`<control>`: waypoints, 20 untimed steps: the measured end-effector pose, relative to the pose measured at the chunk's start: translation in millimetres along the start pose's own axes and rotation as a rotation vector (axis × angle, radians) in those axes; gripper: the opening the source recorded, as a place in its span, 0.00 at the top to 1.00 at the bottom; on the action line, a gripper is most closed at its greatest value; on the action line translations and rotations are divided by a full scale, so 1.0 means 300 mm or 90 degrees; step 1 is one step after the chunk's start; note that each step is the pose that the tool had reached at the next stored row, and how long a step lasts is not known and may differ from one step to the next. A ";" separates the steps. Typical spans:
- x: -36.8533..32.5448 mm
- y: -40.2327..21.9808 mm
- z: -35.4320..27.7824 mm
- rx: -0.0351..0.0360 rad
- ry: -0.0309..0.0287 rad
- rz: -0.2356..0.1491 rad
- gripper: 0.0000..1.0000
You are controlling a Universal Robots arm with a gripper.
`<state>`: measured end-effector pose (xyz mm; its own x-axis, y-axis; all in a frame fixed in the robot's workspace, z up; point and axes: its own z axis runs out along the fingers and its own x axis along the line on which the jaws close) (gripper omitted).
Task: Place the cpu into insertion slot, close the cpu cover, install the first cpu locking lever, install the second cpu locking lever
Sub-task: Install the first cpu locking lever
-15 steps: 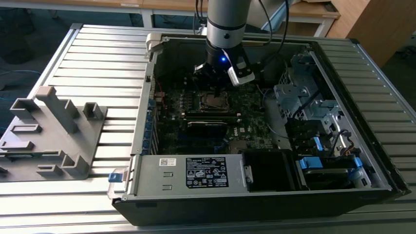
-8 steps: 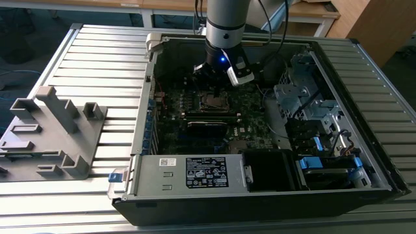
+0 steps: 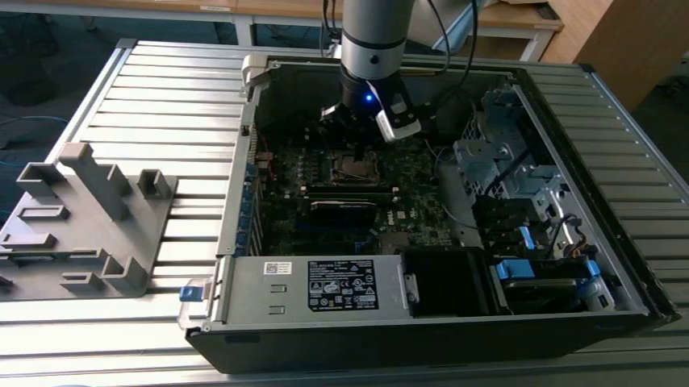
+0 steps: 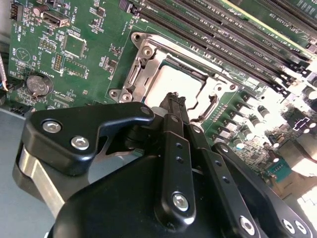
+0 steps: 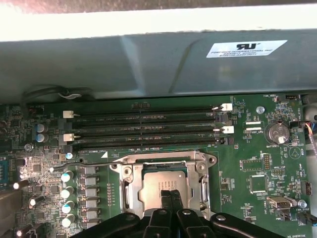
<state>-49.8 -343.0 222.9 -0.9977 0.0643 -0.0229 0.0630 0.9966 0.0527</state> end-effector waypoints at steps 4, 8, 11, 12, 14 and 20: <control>0.000 0.001 -0.017 0.0000 0.0000 0.000 0.89; -0.001 0.002 -0.033 0.0000 0.0000 0.000 0.89; -0.001 0.002 -0.034 -0.0002 -0.0001 0.000 0.89; -0.001 0.002 -0.034 -0.0002 -0.0001 0.000 0.89; -0.001 0.002 -0.034 -0.0001 0.0000 0.000 0.89; 0.022 0.001 -0.035 -0.0001 -0.0001 0.000 0.89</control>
<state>-56.7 -342.9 233.3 -0.9977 0.0643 -0.0230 0.0630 0.9966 0.0528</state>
